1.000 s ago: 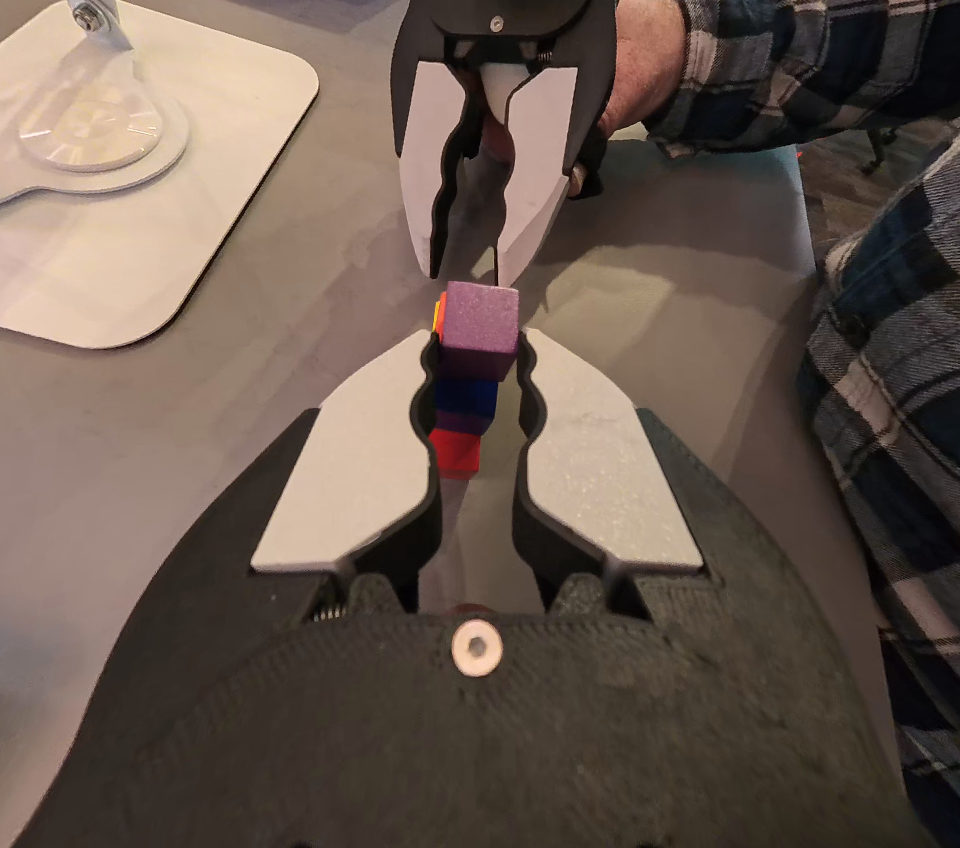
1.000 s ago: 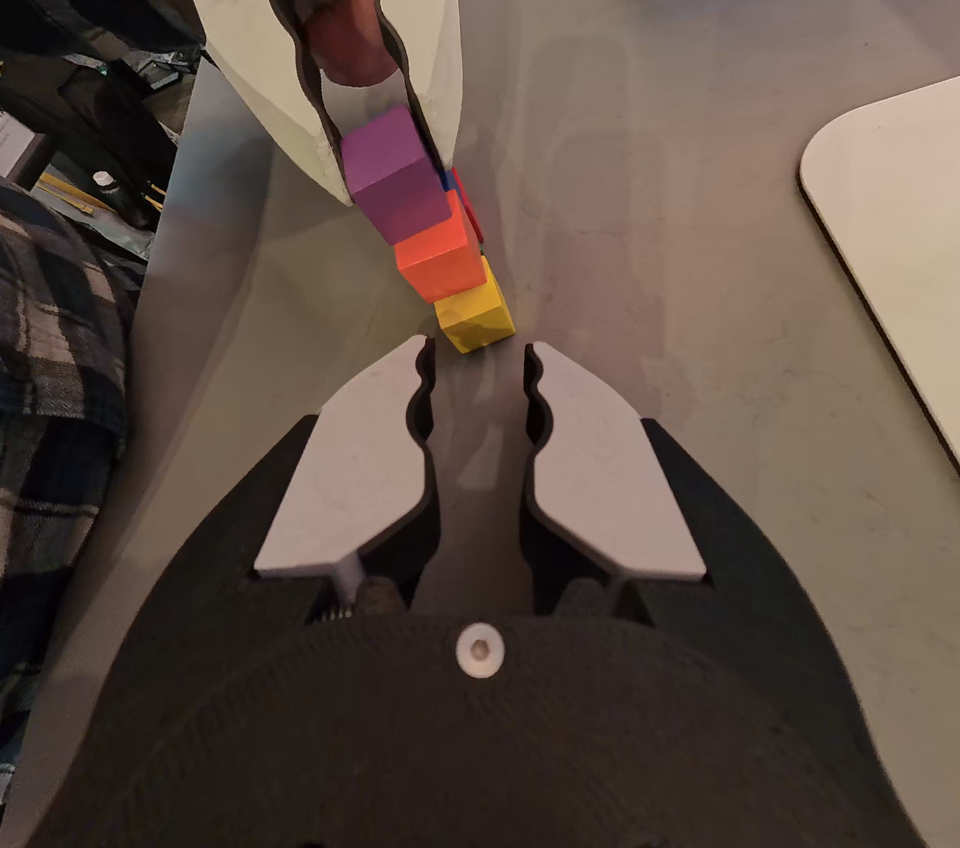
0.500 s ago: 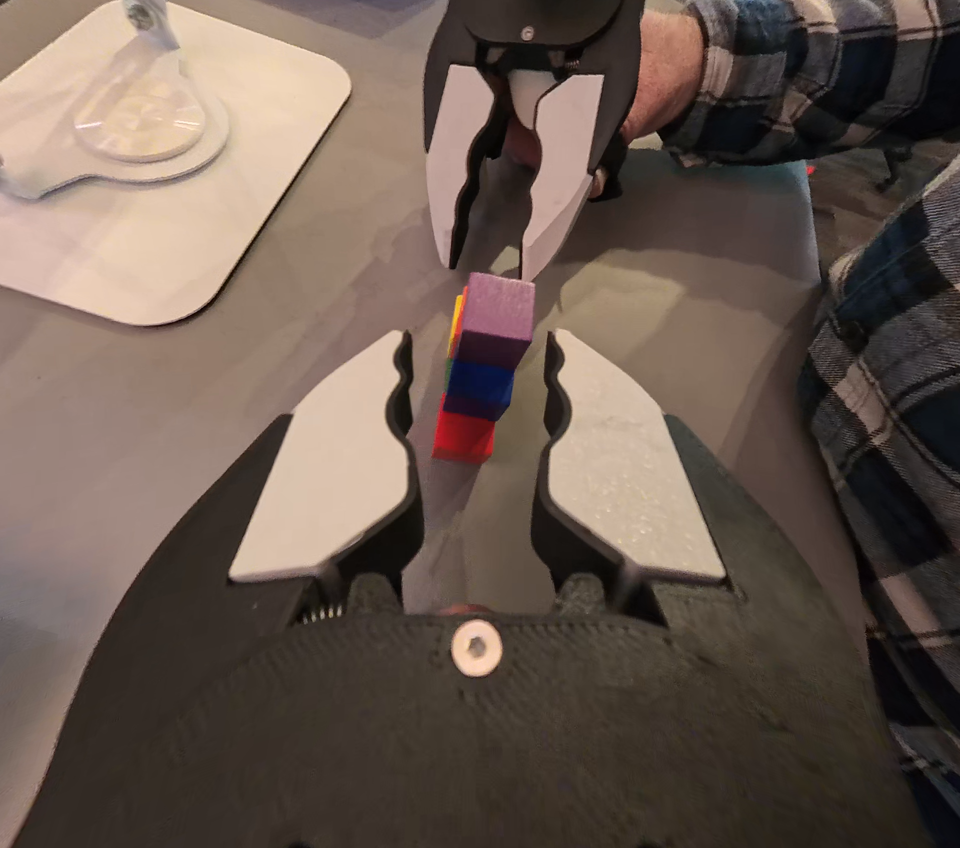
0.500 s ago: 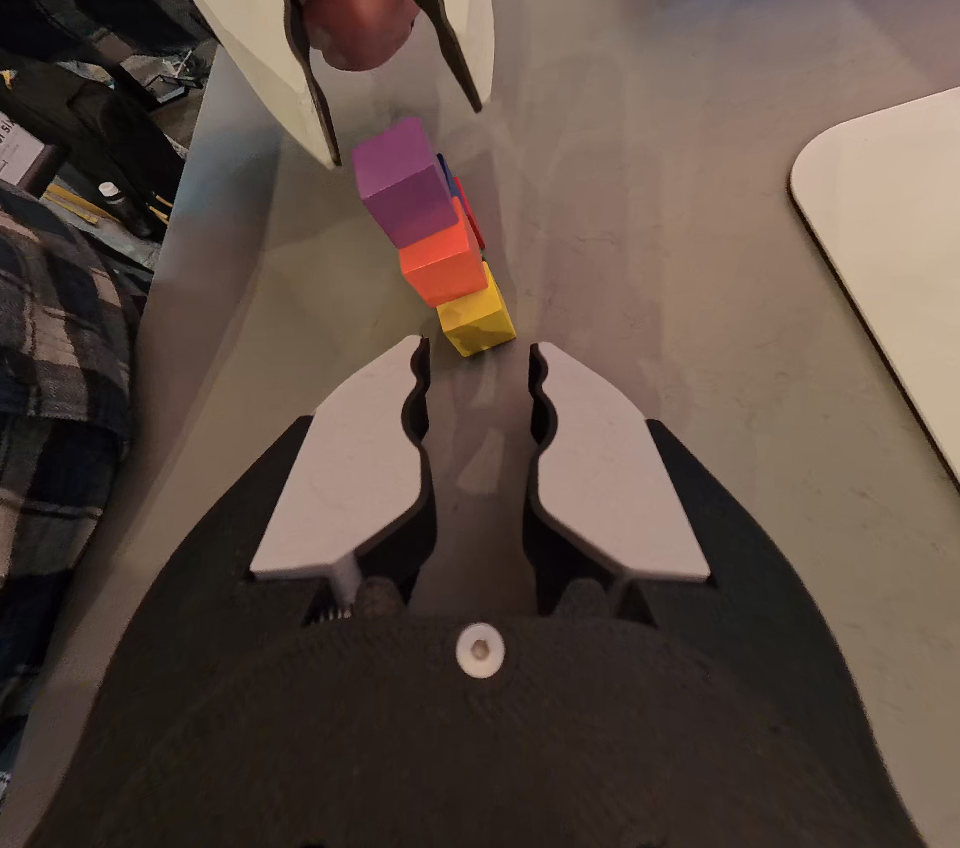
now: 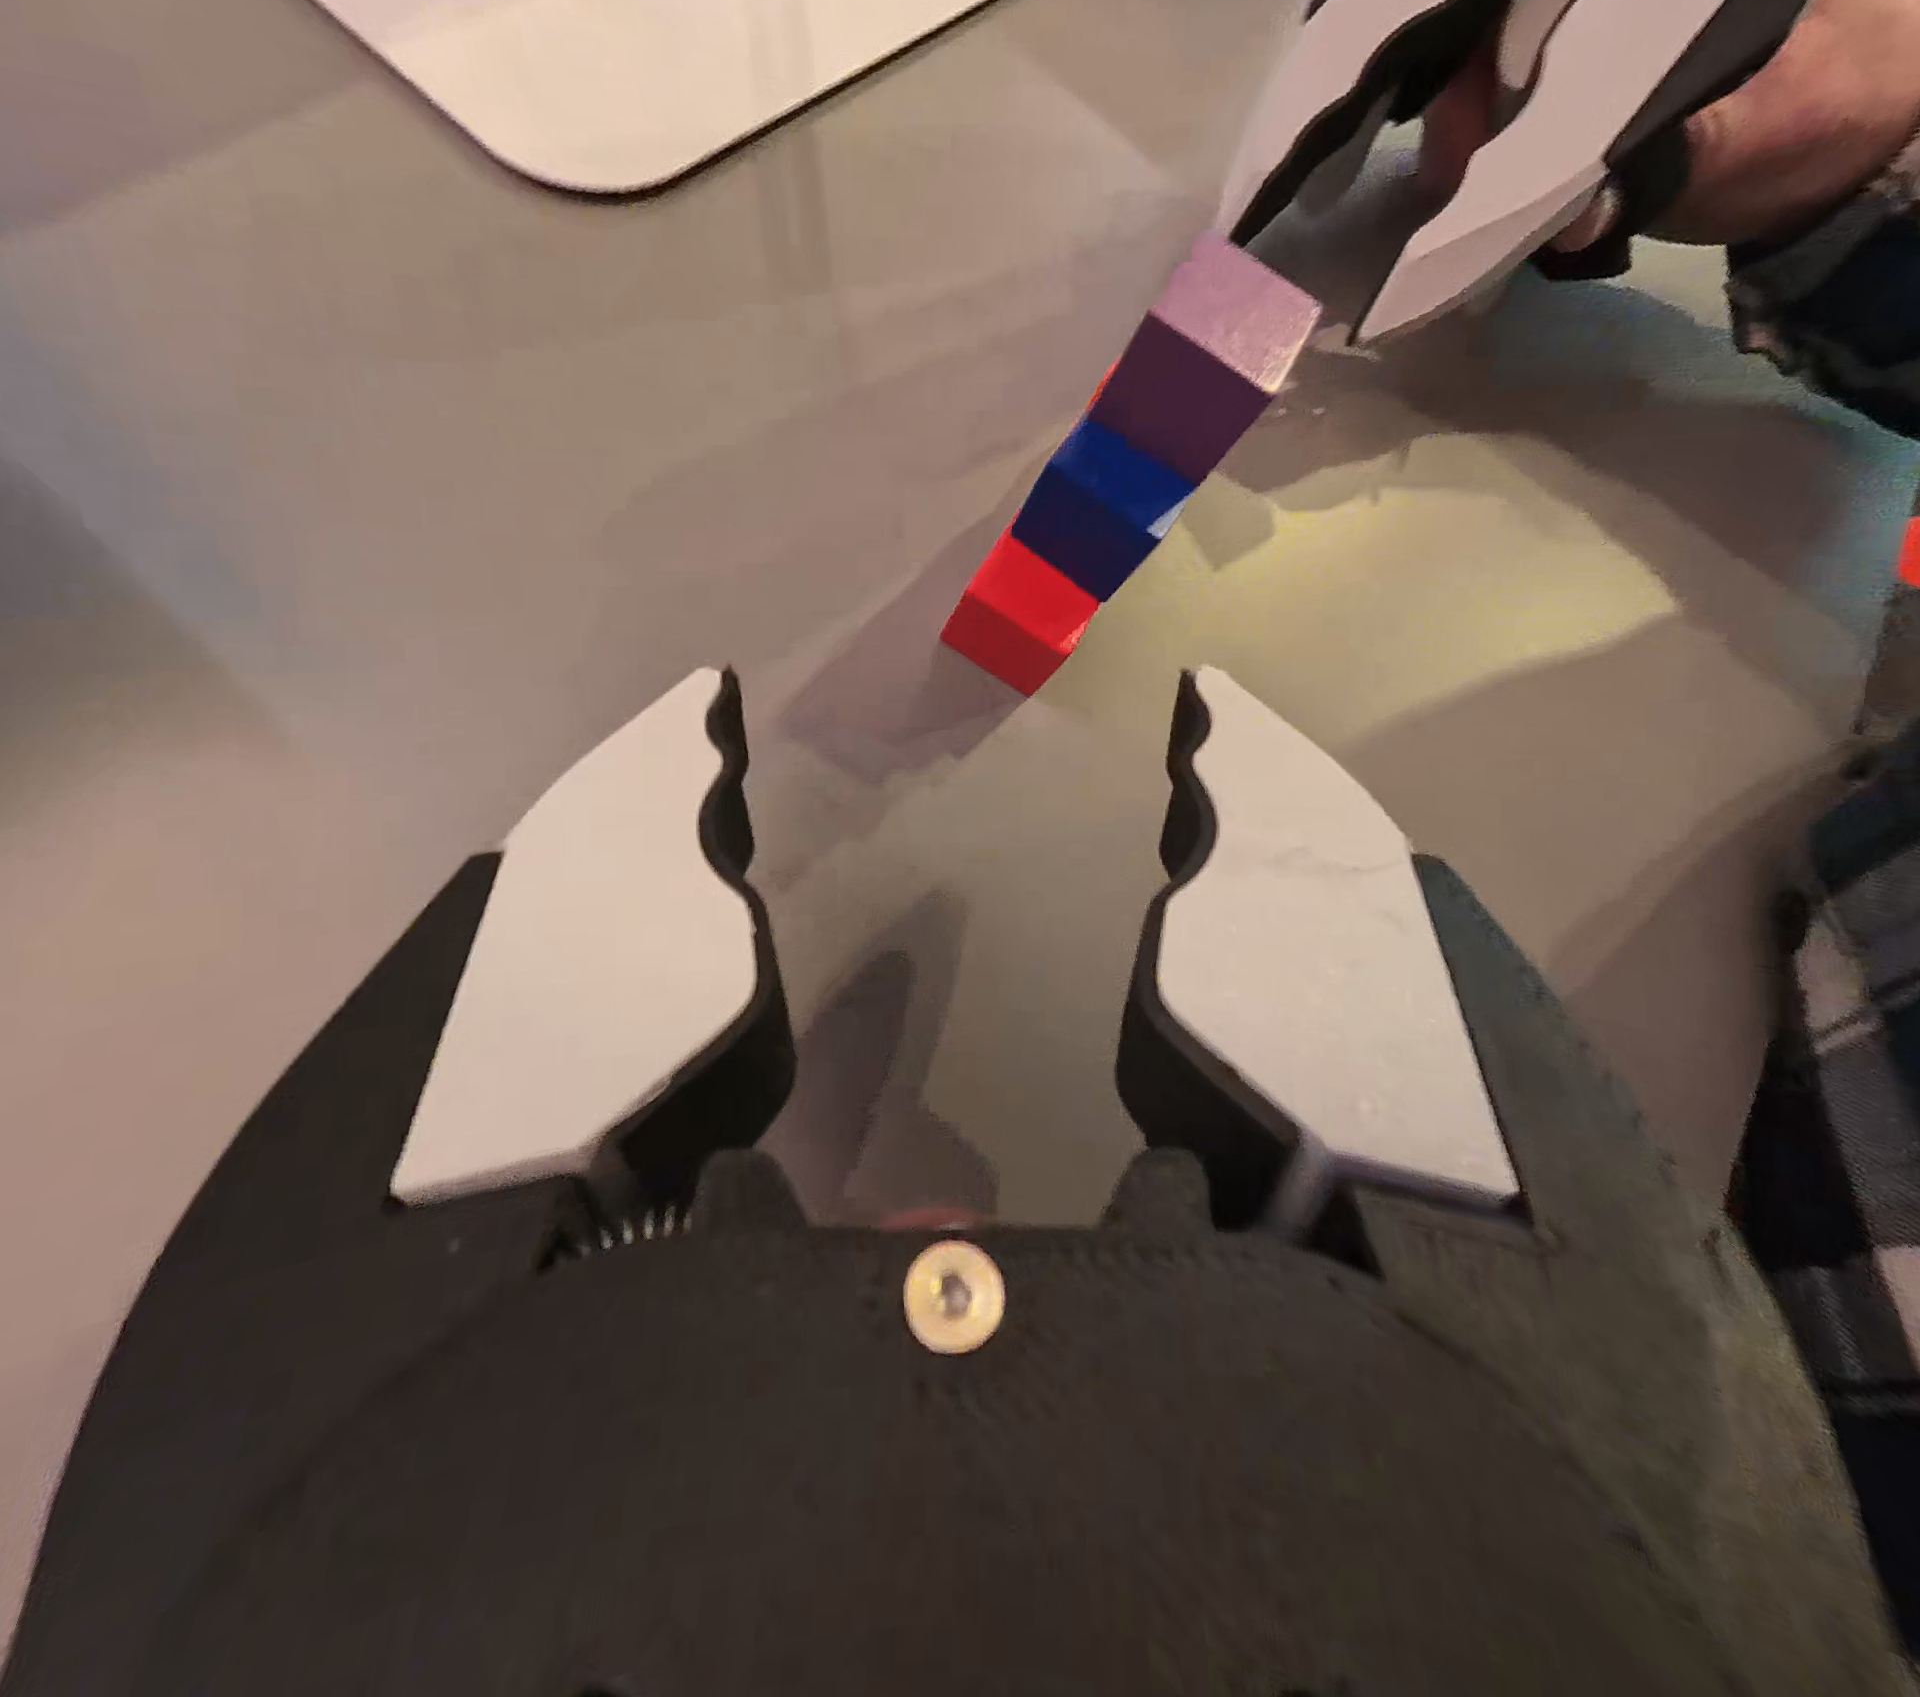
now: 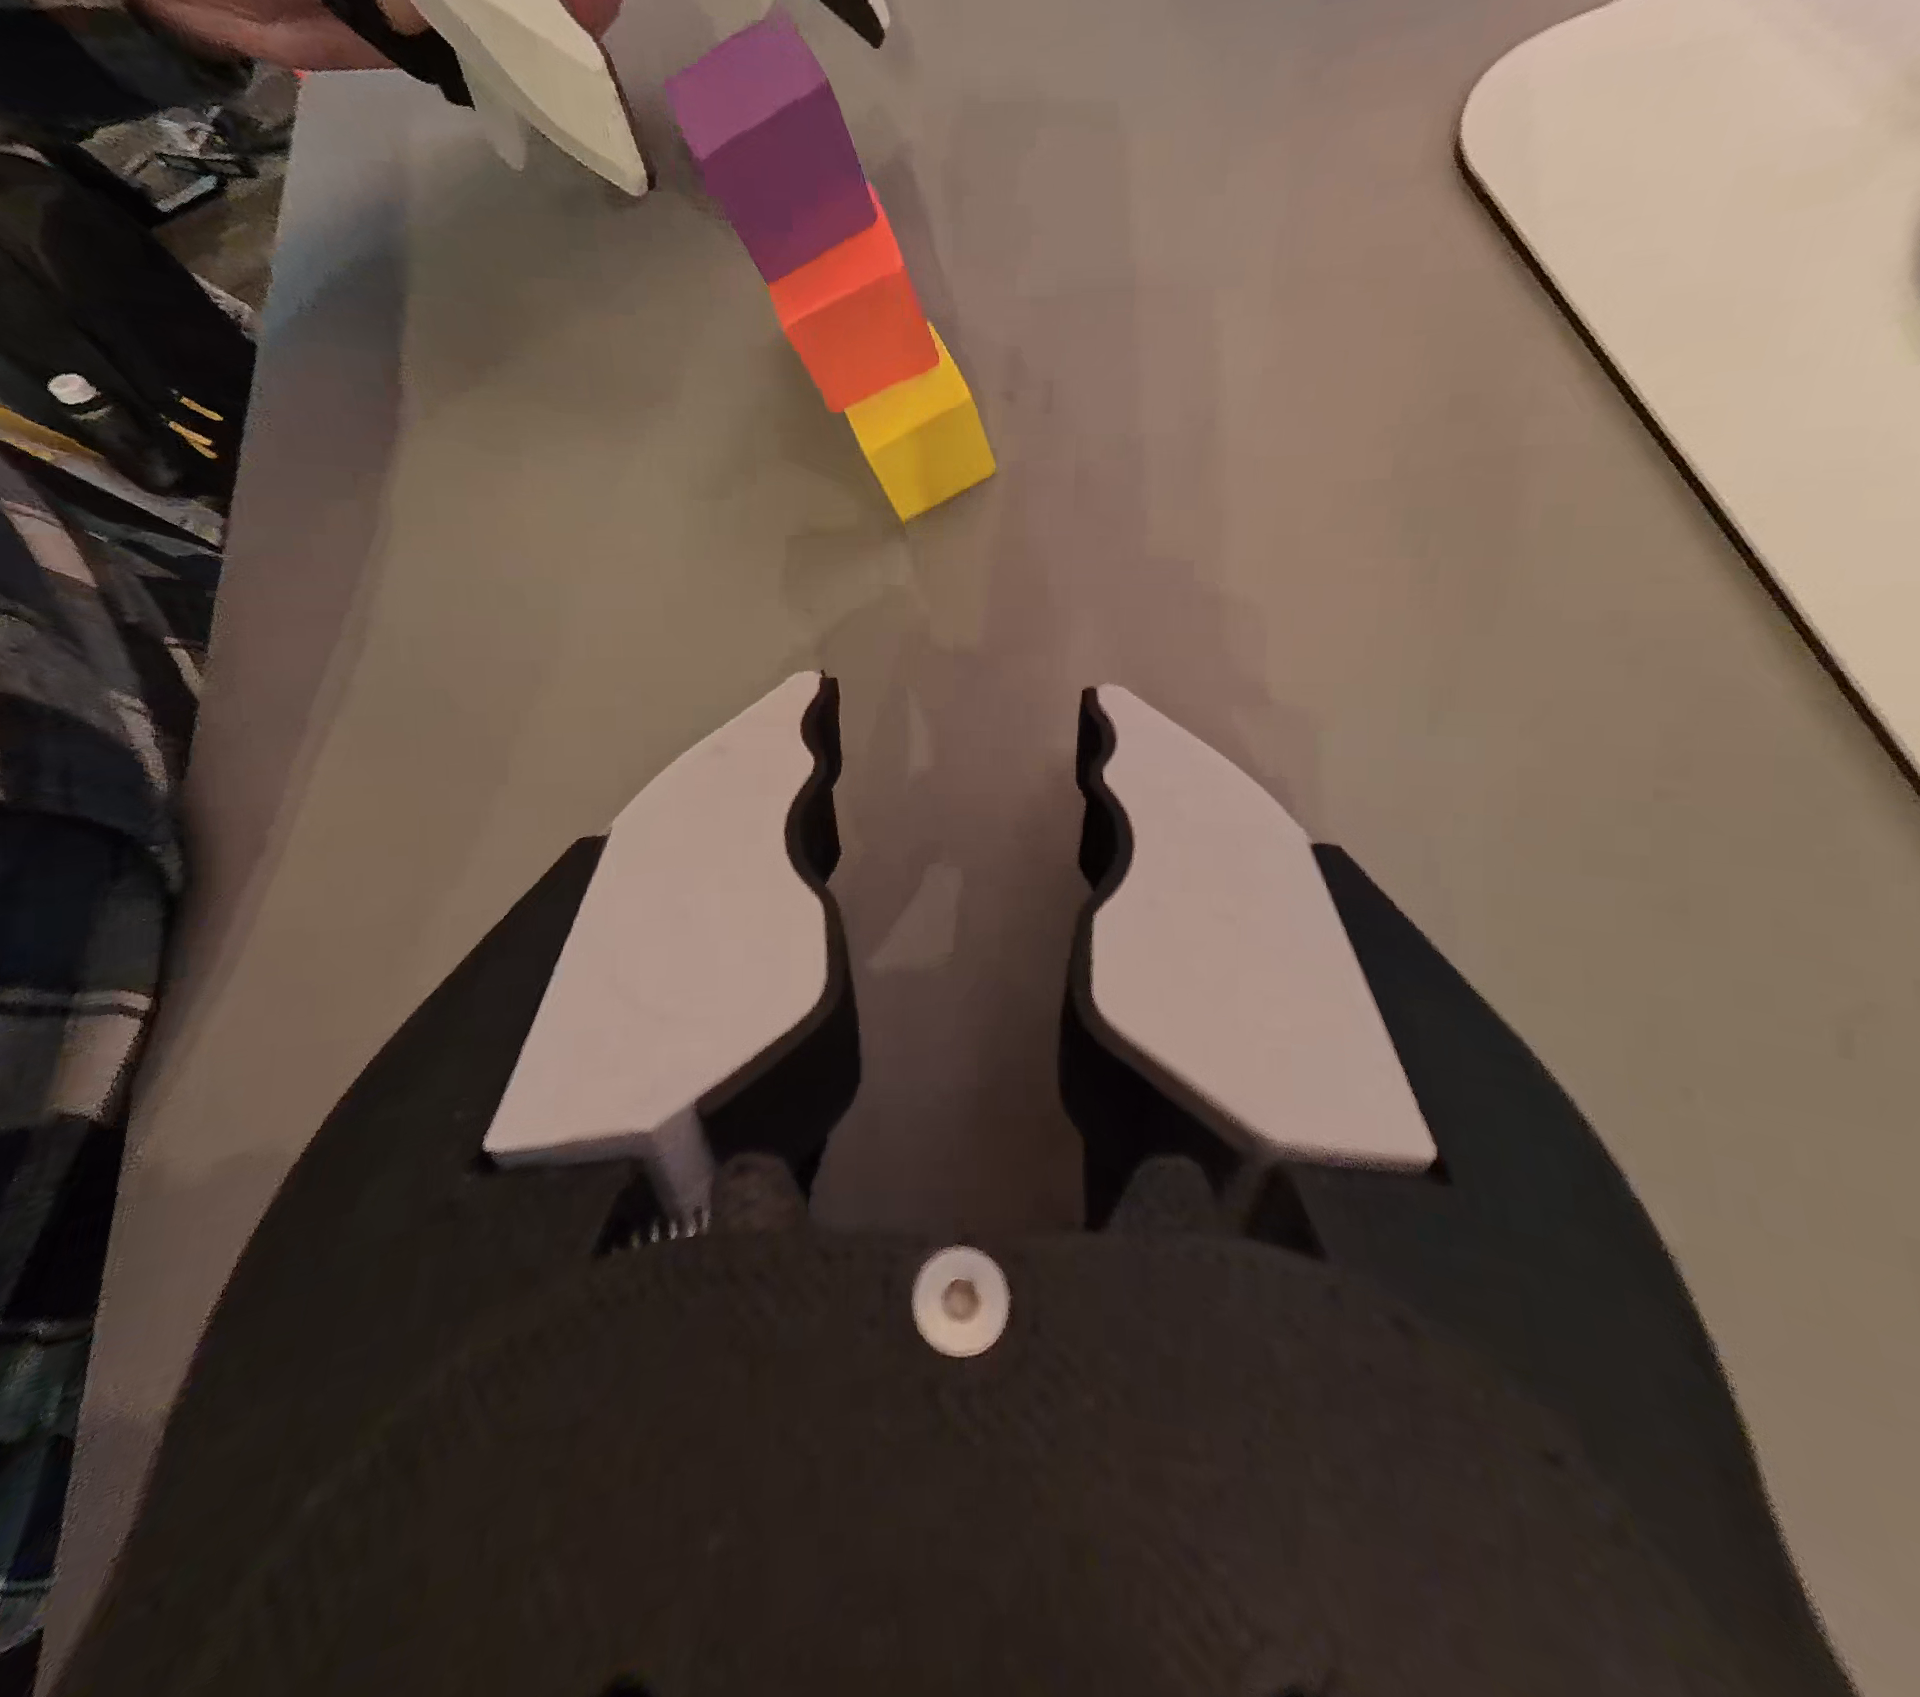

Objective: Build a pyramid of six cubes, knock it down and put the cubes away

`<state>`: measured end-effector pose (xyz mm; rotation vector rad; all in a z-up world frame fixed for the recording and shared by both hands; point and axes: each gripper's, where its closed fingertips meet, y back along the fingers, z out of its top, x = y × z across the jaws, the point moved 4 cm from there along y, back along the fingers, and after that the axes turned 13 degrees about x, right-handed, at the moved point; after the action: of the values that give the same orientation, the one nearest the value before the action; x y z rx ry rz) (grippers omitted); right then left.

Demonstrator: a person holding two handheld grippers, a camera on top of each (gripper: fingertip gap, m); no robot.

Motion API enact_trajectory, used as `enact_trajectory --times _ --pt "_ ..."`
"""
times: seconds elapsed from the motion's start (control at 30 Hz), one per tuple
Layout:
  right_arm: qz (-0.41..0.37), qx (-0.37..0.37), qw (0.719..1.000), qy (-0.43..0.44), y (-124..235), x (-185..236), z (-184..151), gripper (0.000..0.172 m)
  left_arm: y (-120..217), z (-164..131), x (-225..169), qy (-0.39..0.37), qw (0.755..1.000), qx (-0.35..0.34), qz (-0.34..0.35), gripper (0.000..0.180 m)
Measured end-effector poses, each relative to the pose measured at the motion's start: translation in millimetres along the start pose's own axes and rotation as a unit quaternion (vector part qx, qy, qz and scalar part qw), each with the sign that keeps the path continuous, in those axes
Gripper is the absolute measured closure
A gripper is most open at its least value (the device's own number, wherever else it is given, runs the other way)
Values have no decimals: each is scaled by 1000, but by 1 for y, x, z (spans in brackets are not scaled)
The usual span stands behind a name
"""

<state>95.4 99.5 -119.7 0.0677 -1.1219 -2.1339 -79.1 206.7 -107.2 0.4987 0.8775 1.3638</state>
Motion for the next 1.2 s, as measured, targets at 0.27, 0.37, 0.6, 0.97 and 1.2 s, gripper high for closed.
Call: enact_trajectory --times 0.27,0.37,0.6,0.97,1.2 --pt "-39 19 999 -11 12 5 -27 124 -18 -19 -1 36 995 41 81 91" --pt "-51 21 998 -13 17 5 -34 129 -17 -20 -1 42 994 40 92 115" --pt "-96 1 994 -46 37 -5 -51 134 -10 -27 6 65 985 38 154 179" --pt "-154 1 983 -97 59 -23 -75 148 7 -38 28 137 958 28 250 180" --pt "-187 6 973 -134 78 -35 -98 172 54 -54 54 243 929 -23 280 180"
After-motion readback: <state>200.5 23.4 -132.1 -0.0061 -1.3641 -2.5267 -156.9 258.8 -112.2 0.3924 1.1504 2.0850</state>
